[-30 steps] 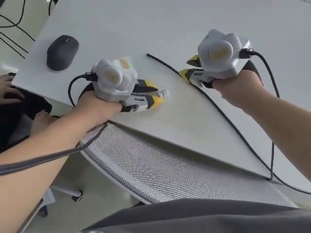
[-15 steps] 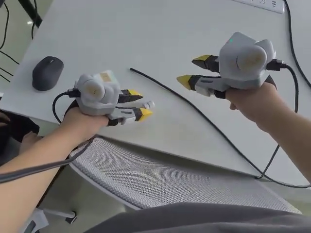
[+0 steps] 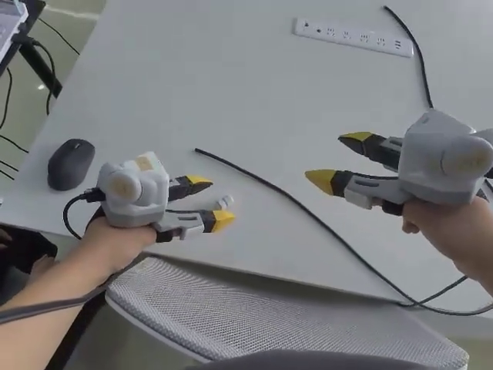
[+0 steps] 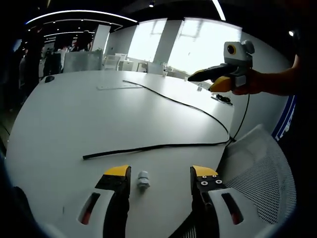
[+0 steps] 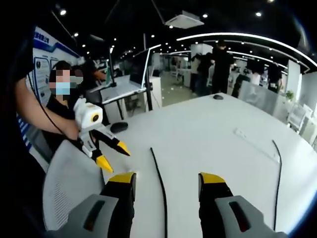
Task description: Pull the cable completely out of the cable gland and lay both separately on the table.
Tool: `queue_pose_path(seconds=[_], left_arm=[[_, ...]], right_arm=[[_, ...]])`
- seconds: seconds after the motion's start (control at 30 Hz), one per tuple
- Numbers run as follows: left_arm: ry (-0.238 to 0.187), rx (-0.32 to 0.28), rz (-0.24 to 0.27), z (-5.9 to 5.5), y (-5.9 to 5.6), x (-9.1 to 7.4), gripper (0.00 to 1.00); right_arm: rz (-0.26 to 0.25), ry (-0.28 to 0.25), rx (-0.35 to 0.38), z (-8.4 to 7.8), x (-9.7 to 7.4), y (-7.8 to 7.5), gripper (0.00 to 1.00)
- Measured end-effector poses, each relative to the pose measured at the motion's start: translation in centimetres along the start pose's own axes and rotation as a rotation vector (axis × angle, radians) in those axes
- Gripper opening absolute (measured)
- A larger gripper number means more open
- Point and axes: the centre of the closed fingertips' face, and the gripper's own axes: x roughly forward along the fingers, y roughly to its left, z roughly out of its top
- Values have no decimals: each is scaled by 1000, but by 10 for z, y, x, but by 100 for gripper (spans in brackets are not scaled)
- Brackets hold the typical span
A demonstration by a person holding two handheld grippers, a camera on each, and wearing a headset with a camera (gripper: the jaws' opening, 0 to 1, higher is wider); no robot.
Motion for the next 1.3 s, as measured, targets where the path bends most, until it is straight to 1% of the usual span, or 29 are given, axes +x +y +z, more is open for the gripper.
queue_pose_path(seconds=[0.13, 0.2, 0.23, 0.3, 0.37, 0.4, 0.47, 0.5, 0.6, 0.63, 0.7, 0.73, 0.8, 0.87, 0.9, 1.0, 1.07, 1.17, 1.23, 1.3], left_arm=[[-13, -4, -6, 7, -5, -9, 52], [-18, -7, -9, 13, -9, -12, 53], [-24, -6, -11, 16, -10, -14, 54], [-43, 3, -9, 22, -12, -15, 58], [-34, 19, -17, 23, -14, -16, 62], [-23, 21, -21, 23, -16, -17, 62], [-27, 24, -27, 25, -19, -20, 63], [-29, 24, -26, 27, -20, -21, 64], [-50, 21, -25, 31, -22, -26, 67], [-50, 22, -23, 31, -22, -27, 68], [-60, 25, -15, 31, -22, -32, 70], [-64, 29, -14, 31, -22, -34, 71], [-62, 41, -2, 30, -20, -36, 73], [-67, 45, 4, 31, -19, -37, 75], [-71, 40, 2, 31, -19, -37, 76], [-73, 42, -13, 32, -25, -38, 78], [-71, 66, -22, 33, -30, -38, 80], [-57, 93, -25, 32, -32, -39, 82], [-35, 94, -30, 28, -32, -40, 83], [-16, 98, -29, 25, -31, -39, 86]], right_arm=[[-34, -18, 31, -7, -22, -7, 53], [-59, -37, 58, -10, -32, -12, 55], [-70, -54, 73, -12, -37, -14, 55], [-83, -62, 95, -18, -44, -16, 56], [-88, -74, 100, -22, -48, -15, 57], [-92, -83, 108, -25, -52, -15, 58], [-101, -88, 127, -31, -58, -13, 61], [-107, -86, 133, -35, -60, -13, 62], [-120, -102, 164, -45, -70, -13, 67], [-128, -101, 170, -49, -72, -13, 69], [-140, -125, 199, -55, -78, -13, 72], [-138, -130, 208, -58, -79, -12, 75], [-131, -126, 225, -67, -81, -6, 76], [-127, -124, 226, -75, -81, -5, 79], [-122, -124, 226, -78, -81, 0, 80], [-104, -127, 219, -83, -79, 11, 86], [-82, -127, 206, -85, -78, 19, 89], [-66, -117, 199, -90, -75, 23, 92], [-58, -97, 194, -95, -73, 26, 94], [-48, -76, 198, -100, -70, 28, 97]])
